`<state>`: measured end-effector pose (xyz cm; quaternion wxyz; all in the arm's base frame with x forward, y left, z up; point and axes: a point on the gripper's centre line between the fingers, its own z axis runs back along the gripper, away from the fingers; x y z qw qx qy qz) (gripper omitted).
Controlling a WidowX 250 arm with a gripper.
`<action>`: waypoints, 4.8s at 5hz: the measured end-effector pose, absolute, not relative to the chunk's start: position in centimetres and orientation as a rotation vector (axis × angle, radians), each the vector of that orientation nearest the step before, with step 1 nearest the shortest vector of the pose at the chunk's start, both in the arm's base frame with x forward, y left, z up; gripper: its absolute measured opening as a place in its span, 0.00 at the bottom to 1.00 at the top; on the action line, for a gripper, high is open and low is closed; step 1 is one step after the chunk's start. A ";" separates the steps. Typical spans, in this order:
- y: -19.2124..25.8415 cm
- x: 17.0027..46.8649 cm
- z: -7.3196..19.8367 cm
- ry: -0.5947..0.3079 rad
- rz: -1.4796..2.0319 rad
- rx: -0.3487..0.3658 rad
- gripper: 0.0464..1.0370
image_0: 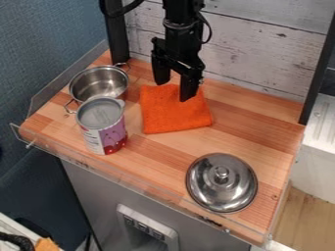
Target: Covered the pot in the left side with a pot lid
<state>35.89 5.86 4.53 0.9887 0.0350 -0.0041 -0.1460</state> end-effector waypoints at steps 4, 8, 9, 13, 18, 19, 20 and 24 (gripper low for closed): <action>-1.7 27.3 3.3 -0.027 -0.495 0.036 0.96; -7.0 25.7 2.2 -0.075 -0.626 -0.015 0.96; -7.0 26.5 1.3 -0.069 -0.613 -0.004 0.88; -5.9 27.6 1.4 -0.082 -0.585 0.047 0.22; 6.1 34.3 8.0 -0.184 -0.157 0.026 0.22; 9.6 36.0 7.2 -0.156 -0.027 0.045 0.22; 13.0 36.5 6.2 -0.127 0.079 0.075 0.22; 19.6 34.6 4.6 -0.050 0.249 0.124 0.22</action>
